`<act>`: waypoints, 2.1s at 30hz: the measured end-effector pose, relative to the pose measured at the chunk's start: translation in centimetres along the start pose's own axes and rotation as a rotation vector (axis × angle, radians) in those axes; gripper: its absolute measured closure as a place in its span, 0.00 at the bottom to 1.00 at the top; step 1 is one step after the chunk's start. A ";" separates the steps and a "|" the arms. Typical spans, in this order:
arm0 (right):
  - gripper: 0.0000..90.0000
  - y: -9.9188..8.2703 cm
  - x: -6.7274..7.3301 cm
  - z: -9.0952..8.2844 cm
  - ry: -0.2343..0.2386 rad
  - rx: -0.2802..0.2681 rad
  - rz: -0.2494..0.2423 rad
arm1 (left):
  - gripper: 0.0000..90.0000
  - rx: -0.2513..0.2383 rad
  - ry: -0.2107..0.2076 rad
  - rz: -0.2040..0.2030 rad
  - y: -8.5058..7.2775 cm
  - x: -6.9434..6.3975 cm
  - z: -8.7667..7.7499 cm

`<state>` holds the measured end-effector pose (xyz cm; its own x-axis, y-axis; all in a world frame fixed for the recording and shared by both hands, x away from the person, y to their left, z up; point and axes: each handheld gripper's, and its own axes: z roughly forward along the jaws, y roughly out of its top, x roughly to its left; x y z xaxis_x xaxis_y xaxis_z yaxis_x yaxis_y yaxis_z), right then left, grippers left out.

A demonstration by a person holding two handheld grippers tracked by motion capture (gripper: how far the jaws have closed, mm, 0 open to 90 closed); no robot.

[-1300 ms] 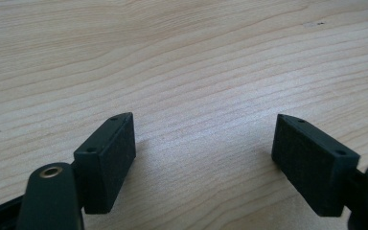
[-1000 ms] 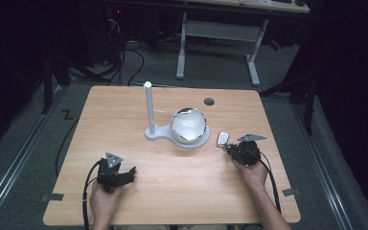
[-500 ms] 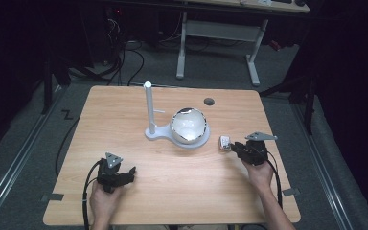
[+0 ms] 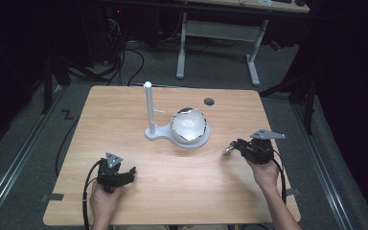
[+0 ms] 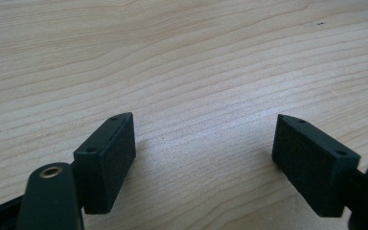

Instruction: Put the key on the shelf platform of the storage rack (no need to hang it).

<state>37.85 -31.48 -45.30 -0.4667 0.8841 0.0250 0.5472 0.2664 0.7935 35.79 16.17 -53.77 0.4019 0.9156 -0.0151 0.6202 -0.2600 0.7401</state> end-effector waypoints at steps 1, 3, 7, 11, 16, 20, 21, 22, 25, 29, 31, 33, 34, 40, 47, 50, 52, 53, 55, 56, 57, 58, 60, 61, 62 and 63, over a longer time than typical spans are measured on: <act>0.83 0.2 0.2 -0.4 0.010 -0.008 -0.009 | 0.26 0.000 0.000 0.000 0.0 0.0 0.0; 0.83 0.3 0.5 -0.8 0.020 -0.021 -0.011 | 0.26 0.000 0.000 0.000 0.0 0.0 0.0; 0.83 0.6 0.9 -1.3 0.038 -0.035 -0.015 | 0.26 0.001 -0.001 0.001 0.0 0.0 0.0; 0.83 1.0 1.5 -1.6 0.057 -0.038 -0.032 | 0.26 0.001 -0.001 0.001 0.0 0.0 0.0; 0.83 1.7 2.3 -1.9 0.079 -0.049 -0.055 | 0.26 0.001 -0.001 0.002 0.0 0.0 0.0; 0.83 2.3 2.9 -1.9 0.102 -0.052 -0.067 | 0.26 0.001 -0.001 0.002 0.0 0.0 0.0; 0.83 2.5 3.1 -1.8 0.107 -0.053 -0.072 | 0.26 0.001 -0.001 0.002 0.0 0.0 0.0; 0.83 2.9 3.3 -1.8 0.115 -0.055 -0.080 | 0.26 0.001 -0.001 0.002 0.0 0.0 0.0; 0.83 3.5 3.7 -1.8 0.126 -0.057 -0.089 | 0.26 0.001 -0.001 0.002 0.0 0.0 0.0; 0.83 4.3 4.2 -1.7 0.140 -0.065 -0.106 | 0.26 0.001 -0.002 0.002 0.0 0.0 0.0; 0.83 4.7 4.4 -1.6 0.151 -0.066 -0.109 | 0.26 0.001 -0.002 0.002 0.0 0.0 0.0; 0.83 4.9 4.5 -1.5 0.154 -0.066 -0.114 | 0.26 0.001 -0.002 0.002 0.0 0.0 0.0; 0.83 5.3 4.8 -1.4 0.158 -0.064 -0.121 | 0.26 0.001 -0.002 0.002 0.0 0.0 0.0; 0.83 6.7 5.4 -0.8 0.173 -0.065 -0.135 | 0.26 0.001 -0.002 0.001 0.0 0.0 0.0; 0.83 7.8 5.7 -0.2 0.190 -0.072 -0.138 | 0.26 0.001 -0.002 0.001 0.0 0.0 0.0; 0.83 8.4 5.9 0.1 0.194 -0.073 -0.142 | 0.26 0.001 -0.002 0.002 0.0 0.0 0.0; 0.83 8.7 6.1 0.3 0.190 -0.079 -0.140 | 0.26 0.001 -0.001 0.002 0.0 0.0 0.0; 0.83 9.0 6.2 0.6 0.189 -0.079 -0.141 | 0.26 0.001 -0.001 0.002 0.0 0.0 0.0; 0.83 9.2 6.2 0.7 0.187 -0.077 -0.142 | 0.26 0.001 -0.001 0.002 0.0 0.0 0.0; 0.83 9.4 6.3 1.1 0.187 -0.072 -0.136 | 0.26 0.001 -0.001 0.002 0.0 0.0 0.0; 0.83 9.4 6.3 1.1 0.187 -0.072 -0.136 | 0.26 0.001 -0.001 0.002 0.0 0.0 0.0; 0.83 9.6 6.3 1.2 0.185 -0.072 -0.136 | 0.25 0.001 -0.001 0.002 0.0 0.0 0.0; 0.83 10.1 6.2 1.7 0.184 -0.072 -0.131 | 0.26 0.001 -0.002 0.002 0.0 0.0 0.0; 0.83 10.1 6.2 1.7 0.184 -0.072 -0.131 | 0.26 0.001 -0.002 0.002 0.0 0.0 0.0; 0.83 10.2 6.3 1.8 0.186 -0.075 -0.129 | 0.26 0.001 -0.002 0.002 0.0 0.0 0.0; 0.83 10.6 6.3 2.1 0.186 -0.071 -0.128 | 0.26 0.001 -0.002 0.001 0.0 0.0 0.0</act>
<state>42.12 -22.28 -38.00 -0.6529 0.7569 0.0280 0.4280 0.3381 0.8382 35.77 16.17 -53.77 0.4041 0.9146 -0.0153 0.6201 -0.2616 0.7396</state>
